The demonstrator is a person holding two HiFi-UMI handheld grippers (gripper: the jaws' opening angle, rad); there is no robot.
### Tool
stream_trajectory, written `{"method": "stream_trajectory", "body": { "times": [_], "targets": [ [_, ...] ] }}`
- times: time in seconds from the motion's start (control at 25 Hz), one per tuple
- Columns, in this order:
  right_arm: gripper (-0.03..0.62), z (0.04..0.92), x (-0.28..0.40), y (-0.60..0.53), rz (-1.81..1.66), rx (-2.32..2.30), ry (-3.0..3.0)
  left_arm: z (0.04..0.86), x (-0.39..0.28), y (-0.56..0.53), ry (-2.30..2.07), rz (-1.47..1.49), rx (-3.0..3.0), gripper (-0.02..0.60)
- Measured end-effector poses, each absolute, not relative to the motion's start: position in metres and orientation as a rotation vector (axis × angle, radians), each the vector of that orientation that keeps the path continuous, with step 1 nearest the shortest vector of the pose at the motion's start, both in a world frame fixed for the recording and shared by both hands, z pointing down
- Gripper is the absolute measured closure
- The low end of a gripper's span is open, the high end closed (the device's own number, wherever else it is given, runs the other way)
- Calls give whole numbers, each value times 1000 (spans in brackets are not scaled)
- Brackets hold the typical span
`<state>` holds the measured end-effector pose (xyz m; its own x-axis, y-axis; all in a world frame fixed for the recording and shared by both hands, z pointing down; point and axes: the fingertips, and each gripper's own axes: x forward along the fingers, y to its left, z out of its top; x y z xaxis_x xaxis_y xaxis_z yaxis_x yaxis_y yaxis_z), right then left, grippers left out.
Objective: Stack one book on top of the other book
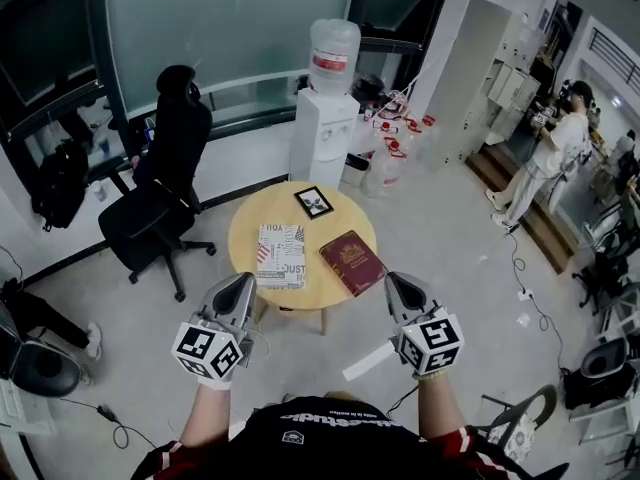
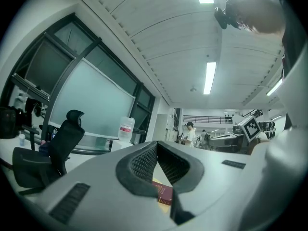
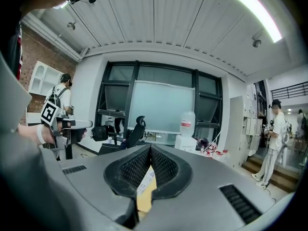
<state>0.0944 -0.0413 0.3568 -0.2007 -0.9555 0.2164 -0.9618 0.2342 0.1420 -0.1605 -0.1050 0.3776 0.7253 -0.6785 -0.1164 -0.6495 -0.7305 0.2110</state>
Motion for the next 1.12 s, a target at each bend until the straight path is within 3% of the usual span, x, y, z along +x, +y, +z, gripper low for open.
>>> {"method": "stream_trajectory", "body": {
  "times": [1.12],
  "targets": [
    [563, 352, 128, -114, -3, 1749, -2355, 357, -108, -158, -1050, -246, 2851, 565]
  ]
}}
